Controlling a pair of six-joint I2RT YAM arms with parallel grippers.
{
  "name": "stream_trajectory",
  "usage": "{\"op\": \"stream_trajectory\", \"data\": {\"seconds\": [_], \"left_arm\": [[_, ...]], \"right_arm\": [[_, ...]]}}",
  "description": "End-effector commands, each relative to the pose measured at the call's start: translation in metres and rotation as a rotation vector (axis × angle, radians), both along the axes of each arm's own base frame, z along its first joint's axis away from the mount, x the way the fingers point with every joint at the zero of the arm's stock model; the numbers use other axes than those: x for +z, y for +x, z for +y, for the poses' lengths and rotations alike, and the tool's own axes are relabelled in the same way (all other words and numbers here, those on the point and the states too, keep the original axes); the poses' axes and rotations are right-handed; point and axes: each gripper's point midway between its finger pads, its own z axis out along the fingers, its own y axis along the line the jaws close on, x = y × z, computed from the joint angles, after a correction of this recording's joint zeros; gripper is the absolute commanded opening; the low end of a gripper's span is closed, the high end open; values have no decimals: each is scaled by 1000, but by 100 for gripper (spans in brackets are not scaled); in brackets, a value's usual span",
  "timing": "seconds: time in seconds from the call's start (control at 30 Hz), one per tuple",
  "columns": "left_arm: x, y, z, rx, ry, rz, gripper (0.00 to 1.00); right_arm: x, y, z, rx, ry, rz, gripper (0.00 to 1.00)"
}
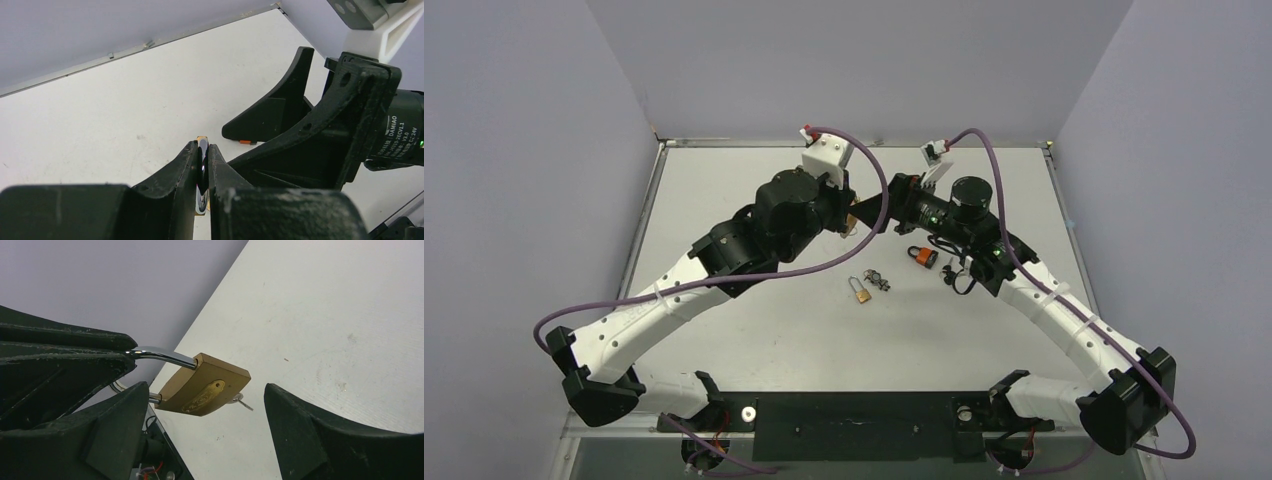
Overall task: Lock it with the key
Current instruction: Lock the lock.
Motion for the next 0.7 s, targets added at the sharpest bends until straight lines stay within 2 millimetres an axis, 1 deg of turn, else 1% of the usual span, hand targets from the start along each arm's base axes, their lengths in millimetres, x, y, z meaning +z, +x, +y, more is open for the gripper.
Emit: {"op": "stream_trajectory", "data": {"seconds": [0.0, 0.03, 0.1, 0.13, 0.17, 0.2, 0.23, 0.27, 0.3, 0.33, 0.37, 0.4, 0.43, 0.47, 0.5, 0.53, 0.57, 0.6, 0.67], "left_arm": [[69, 6, 5, 48, -183, -139, 0], [68, 6, 5, 44, -174, -134, 0], [75, 5, 6, 34, -177, -132, 0], [74, 4, 6, 19, -168, -123, 0], [81, 3, 6, 11, -182, -123, 0], [79, 1, 5, -9, -171, -108, 0], [89, -1, 5, -20, -190, -112, 0], [89, -6, 3, -50, -181, -98, 0], [100, -9, 3, -64, -201, -105, 0], [101, -13, 2, -88, -196, -93, 0], [114, -17, 3, -103, -221, -101, 0], [113, -21, 2, -132, -218, -87, 0], [125, -24, 5, -143, -244, -93, 0], [126, -29, 2, -177, -247, -83, 0], [136, -31, 5, -186, -274, -87, 0], [139, -36, 3, -216, -281, -79, 0], [148, -38, 6, -223, -306, -83, 0], [150, -42, 5, -248, -319, -73, 0], [164, -48, 8, -275, -357, -76, 0]], "right_arm": [[12, 7, -10, -29, 26, -48, 80], [14, 8, -15, -36, 36, -66, 80], [19, 3, -18, -9, 55, -107, 80], [21, -1, -17, 16, 60, -122, 80], [25, -4, -19, 26, 68, -158, 80], [26, -10, -18, 61, 74, -175, 80], [30, -15, -17, 93, 94, -205, 80], [32, -18, -17, 108, 109, -217, 80], [38, -24, -18, 144, 152, -245, 80], [42, -22, -22, 144, 174, -262, 80], [52, -29, -22, 176, 227, -291, 80], [56, -29, -26, 180, 252, -302, 80], [64, -36, -26, 216, 295, -323, 80], [68, -37, -28, 225, 309, -334, 80], [75, -42, -28, 253, 332, -352, 80], [77, -43, -28, 260, 339, -359, 80], [86, -47, -28, 278, 359, -389, 80], [89, -49, -28, 286, 368, -397, 80], [100, -56, -29, 314, 404, -420, 80]]}}
